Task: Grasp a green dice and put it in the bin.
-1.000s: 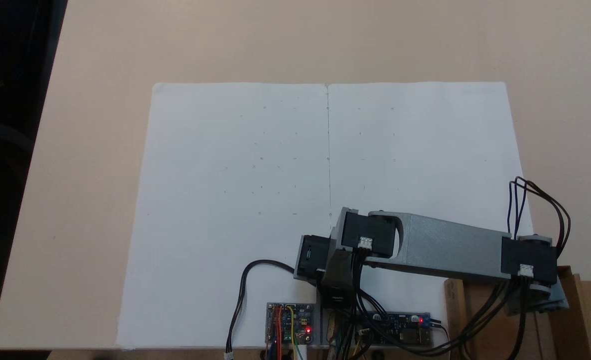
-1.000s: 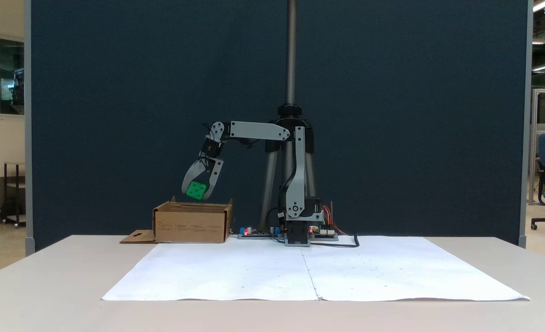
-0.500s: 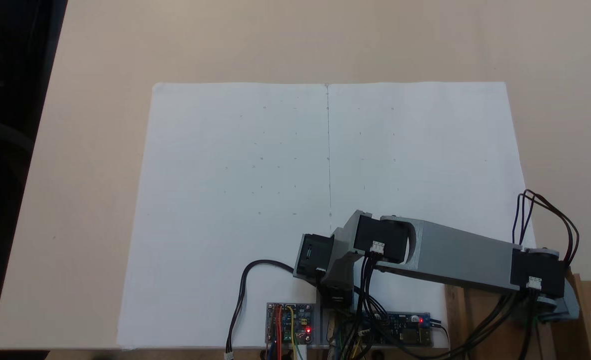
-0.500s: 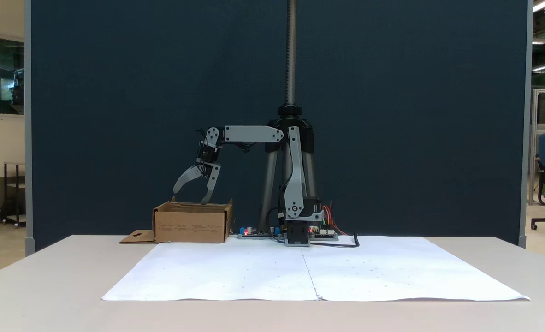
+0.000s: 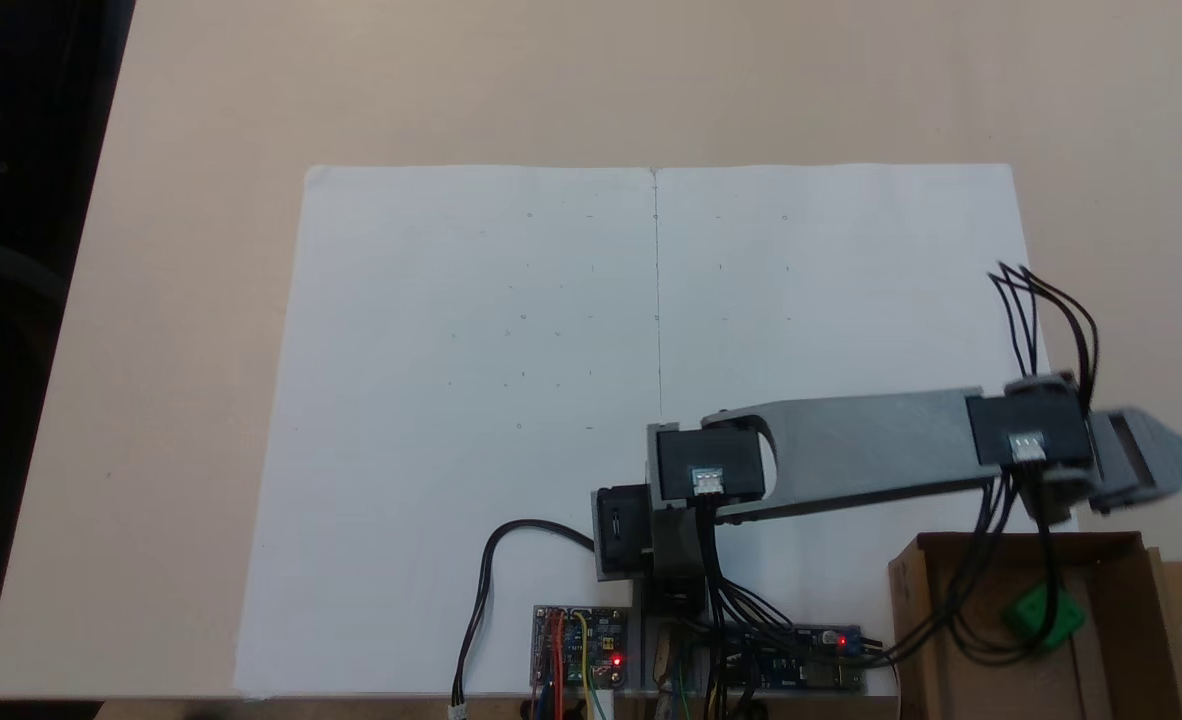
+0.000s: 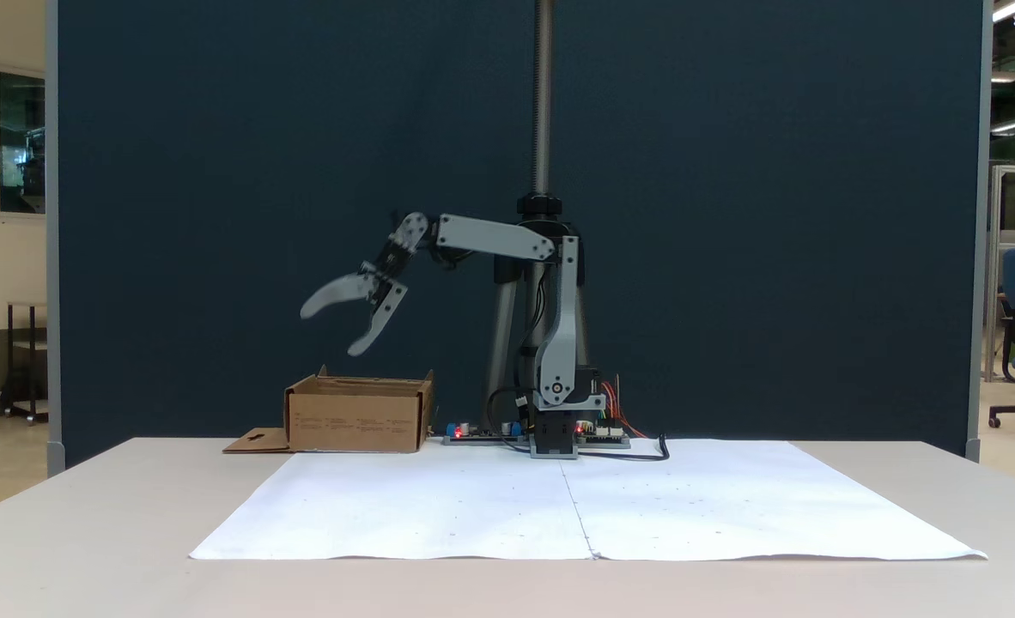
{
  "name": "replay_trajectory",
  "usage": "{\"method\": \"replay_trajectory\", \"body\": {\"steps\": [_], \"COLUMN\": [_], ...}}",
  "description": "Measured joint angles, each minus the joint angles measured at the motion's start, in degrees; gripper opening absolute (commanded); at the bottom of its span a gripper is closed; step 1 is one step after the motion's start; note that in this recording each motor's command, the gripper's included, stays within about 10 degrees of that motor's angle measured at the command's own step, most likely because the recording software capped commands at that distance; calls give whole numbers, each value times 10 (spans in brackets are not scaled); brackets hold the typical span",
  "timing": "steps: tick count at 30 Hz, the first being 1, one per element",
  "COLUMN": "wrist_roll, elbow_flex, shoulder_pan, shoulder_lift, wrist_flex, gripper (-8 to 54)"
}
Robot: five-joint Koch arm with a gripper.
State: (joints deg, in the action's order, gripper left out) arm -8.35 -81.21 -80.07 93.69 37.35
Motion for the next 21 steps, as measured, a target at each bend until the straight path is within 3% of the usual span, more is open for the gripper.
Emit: {"method": "replay_trajectory", "body": {"steps": [16,21], "wrist_roll": [9,19], "elbow_flex": [-4,-113], "shoulder_pan": [524,664], "shoulder_lift": [55,110], "wrist_flex": [0,-50], "gripper": [439,448]}}
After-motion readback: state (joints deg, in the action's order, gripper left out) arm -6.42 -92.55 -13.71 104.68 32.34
